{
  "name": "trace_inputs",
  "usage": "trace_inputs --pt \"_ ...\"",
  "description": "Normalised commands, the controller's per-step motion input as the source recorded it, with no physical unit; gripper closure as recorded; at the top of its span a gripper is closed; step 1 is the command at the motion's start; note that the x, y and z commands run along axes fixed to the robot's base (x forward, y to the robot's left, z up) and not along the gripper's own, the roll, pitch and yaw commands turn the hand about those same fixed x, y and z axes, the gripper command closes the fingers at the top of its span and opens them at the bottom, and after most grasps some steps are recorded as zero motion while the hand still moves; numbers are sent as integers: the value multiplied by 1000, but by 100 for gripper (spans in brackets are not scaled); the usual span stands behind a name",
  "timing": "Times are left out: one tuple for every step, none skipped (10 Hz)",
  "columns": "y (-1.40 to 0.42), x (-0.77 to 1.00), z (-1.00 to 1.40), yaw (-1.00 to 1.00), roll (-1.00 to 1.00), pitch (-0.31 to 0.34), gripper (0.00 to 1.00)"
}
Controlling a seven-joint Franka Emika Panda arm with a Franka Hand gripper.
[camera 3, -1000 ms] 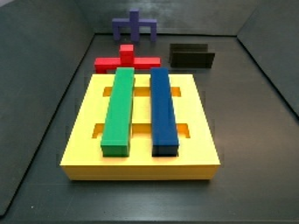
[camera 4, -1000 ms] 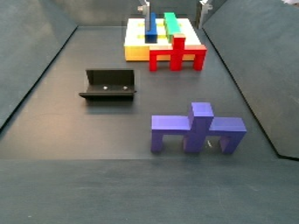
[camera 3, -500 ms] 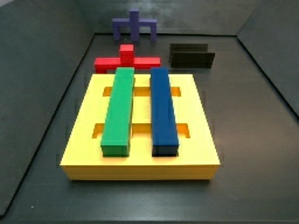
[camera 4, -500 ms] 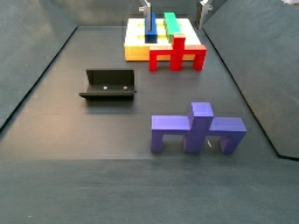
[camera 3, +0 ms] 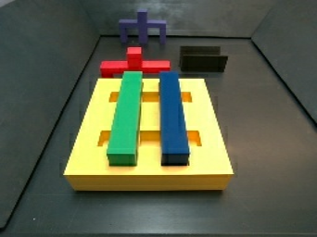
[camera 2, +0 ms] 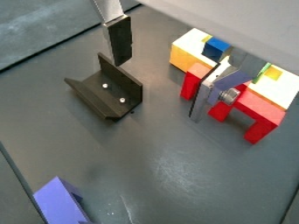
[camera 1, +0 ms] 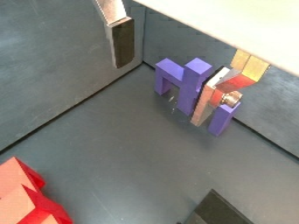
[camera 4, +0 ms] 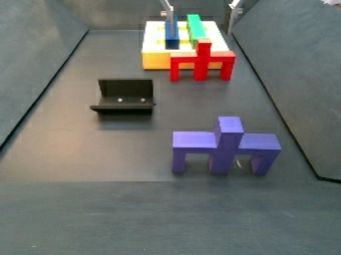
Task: Pick up the purple object. Move up. Move to above the board. Insert the purple object.
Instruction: Pick up the purple object.
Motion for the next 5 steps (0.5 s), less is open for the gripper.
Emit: trace_inputs --pt "117 -100 -140 -6 -17 -37 0" --pt "666 -169 -197 0 -169 -60 0" --pt "431 -120 -123 -3 -157 -46 0" --pt "569 -37 -100 -20 -141 0 0" --pt "789 0 -29 -23 -281 0 0"
